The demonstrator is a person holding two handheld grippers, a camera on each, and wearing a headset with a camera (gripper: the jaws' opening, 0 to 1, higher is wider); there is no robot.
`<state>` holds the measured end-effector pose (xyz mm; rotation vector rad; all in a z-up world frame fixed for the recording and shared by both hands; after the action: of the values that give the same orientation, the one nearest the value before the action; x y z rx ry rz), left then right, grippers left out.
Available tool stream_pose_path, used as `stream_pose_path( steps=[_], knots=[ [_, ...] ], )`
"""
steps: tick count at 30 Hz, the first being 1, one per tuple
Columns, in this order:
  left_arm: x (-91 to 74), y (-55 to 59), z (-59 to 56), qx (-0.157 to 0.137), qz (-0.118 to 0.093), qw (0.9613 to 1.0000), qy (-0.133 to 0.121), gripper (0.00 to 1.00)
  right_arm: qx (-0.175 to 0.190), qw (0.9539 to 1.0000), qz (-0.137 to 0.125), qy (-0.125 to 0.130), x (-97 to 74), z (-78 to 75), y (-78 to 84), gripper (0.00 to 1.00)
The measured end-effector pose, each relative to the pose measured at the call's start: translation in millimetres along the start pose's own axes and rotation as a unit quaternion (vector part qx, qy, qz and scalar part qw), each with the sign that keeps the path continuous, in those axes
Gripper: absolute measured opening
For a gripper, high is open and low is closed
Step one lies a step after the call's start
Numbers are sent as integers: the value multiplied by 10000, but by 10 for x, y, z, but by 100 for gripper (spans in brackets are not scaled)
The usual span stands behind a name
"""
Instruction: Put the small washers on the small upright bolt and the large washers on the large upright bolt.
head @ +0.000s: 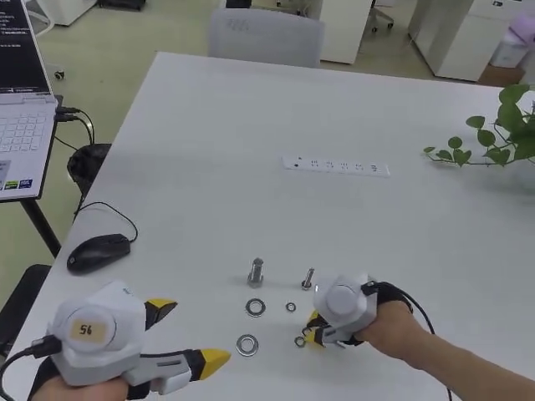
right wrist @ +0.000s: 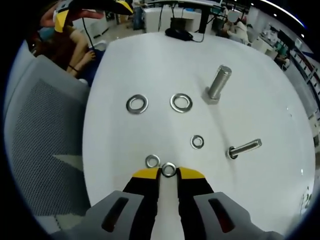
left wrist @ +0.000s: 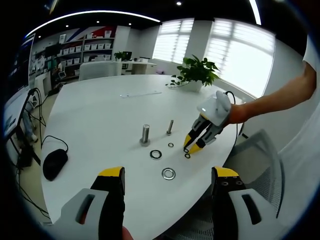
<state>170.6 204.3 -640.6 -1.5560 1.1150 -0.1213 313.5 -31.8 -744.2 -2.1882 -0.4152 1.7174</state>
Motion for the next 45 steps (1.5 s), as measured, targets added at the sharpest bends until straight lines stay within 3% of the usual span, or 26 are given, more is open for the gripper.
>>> stream_pose_path(
  steps=[11, 22, 28, 32, 36, 41, 45],
  knots=[
    [-82, 10, 36, -40, -18, 9999, -94, 70, 513, 9984, -48, 247, -14, 25, 37, 14],
    [-65, -7, 43, -20, -26, 10000, -76, 69, 1007, 9944, -114, 292, -61, -1, 86, 14],
    [-45, -16, 43, -3, -20, 10000, -46, 69, 1065, 9938, -72, 308, -62, 0, 122, 14],
    [-42, -18, 38, 3, -12, 10000, -38, 69, 950, 9951, -40, 284, -64, 11, 141, 14],
    [-45, -17, 37, 3, -18, 10000, -39, 69, 663, 9978, -67, 66, -64, -9, 141, 16],
    [-57, 0, 27, -5, -13, 10000, -51, 69, -268, 9991, -36, -313, -59, -55, 124, 18],
    [-65, 12, 23, -17, -14, 10000, -66, 69, -994, 9933, -45, -581, -33, -96, 77, 18]
  ],
)
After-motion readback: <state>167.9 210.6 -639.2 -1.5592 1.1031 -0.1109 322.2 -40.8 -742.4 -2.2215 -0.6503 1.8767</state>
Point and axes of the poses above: the centre of the closed fingertips' face, and the gripper's own axes: x roughly forward along the fingers, z roughly to its left, y roughly out of its underside, the point moved 9 cm from there along -x, roughly backward along the fingers, and after that the axes turned 12 degrees about y, right-handed, at the moved point
